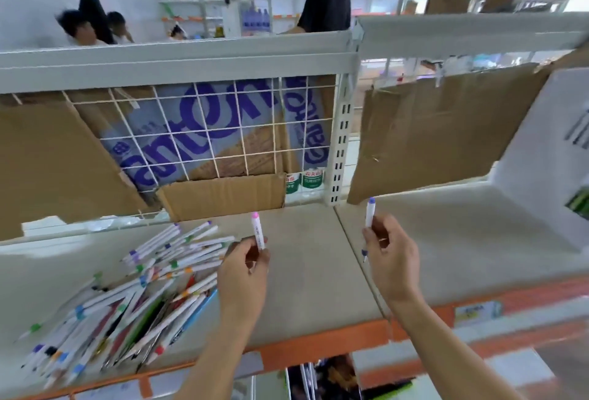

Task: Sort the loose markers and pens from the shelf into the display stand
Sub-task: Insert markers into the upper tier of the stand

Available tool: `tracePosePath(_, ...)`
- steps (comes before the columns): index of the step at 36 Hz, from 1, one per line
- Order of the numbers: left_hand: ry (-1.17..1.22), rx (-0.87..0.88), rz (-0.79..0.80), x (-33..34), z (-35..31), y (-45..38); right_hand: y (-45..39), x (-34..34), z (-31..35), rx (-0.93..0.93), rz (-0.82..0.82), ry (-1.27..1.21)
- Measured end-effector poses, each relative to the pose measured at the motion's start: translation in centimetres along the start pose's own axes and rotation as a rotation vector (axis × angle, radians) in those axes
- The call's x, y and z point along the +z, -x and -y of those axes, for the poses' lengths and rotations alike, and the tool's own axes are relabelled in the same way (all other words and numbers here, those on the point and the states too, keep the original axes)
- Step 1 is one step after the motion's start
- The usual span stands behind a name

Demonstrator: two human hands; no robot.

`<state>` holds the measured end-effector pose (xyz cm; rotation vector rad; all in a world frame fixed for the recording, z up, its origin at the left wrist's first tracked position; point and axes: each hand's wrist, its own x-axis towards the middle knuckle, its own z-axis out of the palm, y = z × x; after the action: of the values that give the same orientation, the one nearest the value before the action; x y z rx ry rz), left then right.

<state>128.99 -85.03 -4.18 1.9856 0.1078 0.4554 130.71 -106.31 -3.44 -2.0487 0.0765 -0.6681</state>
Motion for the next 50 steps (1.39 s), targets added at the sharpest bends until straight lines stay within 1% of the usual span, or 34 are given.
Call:
tracePosePath(6, -0.001, 0.069, 0.158, 5.2, -2.8, 0.8, -0.2, -5.8, -3.1, 0.047, -0.114, 0.052)
tracePosePath(13, 0.018, 0.119, 0.284, 13.3, -7.1, 3.2, -0.3, -14.7, -7.1, 0.054, -0.282, 0.163)
tracePosePath(16, 0.073, 0.109, 0.317, 16.9, -9.5, 5.0, -0.6, -19.1, -9.1, 0.049, -0.31, 0.196)
tracePosePath(20, 0.128, 0.169, 0.327, 21.0, -13.2, 7.4, -1.2, -24.8, -11.4, 0.04, -0.338, 0.202)
tracePosePath(23, 0.143, 0.207, 0.332, 24.1, -16.1, 9.1, -1.9, -28.7, -13.4, 0.046, -0.325, 0.204)
tracePosePath(26, 0.192, 0.216, 0.333, 26.9, -18.6, 10.6, -2.6, -32.3, -14.4, 0.032, -0.319, 0.215)
tracePosePath(29, 0.225, 0.223, 0.376, 29.6, -20.2, 11.7, -3.4, -35.1, -14.9, 0.019, -0.351, 0.241)
tracePosePath(34, 0.25, 0.226, 0.427, 33.7, -22.8, 12.1, -6.0, -38.0, -17.3, 0.044, -0.376, 0.249)
tracePosePath(38, 0.284, 0.208, 0.459, 37.1, -24.4, 10.8, -9.1, -39.1, -18.6, 0.042, -0.418, 0.29)
tracePosePath(41, 0.336, 0.207, 0.461, 39.7, -25.5, 9.1, -12.0, -39.7, -19.9, 0.044, -0.416, 0.326)
tracePosePath(44, 0.359, 0.243, 0.455, 41.9, -26.4, 7.2, -14.9, -40.2, -20.9, 0.023, -0.4, 0.305)
tracePosePath(47, 0.359, 0.275, 0.442, 43.7, -27.0, 5.4, -17.6, -40.8, -21.4, -0.007, -0.398, 0.298)
tracePosePath(50, 0.311, 0.301, 0.42, 45.5, -27.9, 4.3, -20.2, -41.5, -22.0, -0.013, -0.417, 0.279)
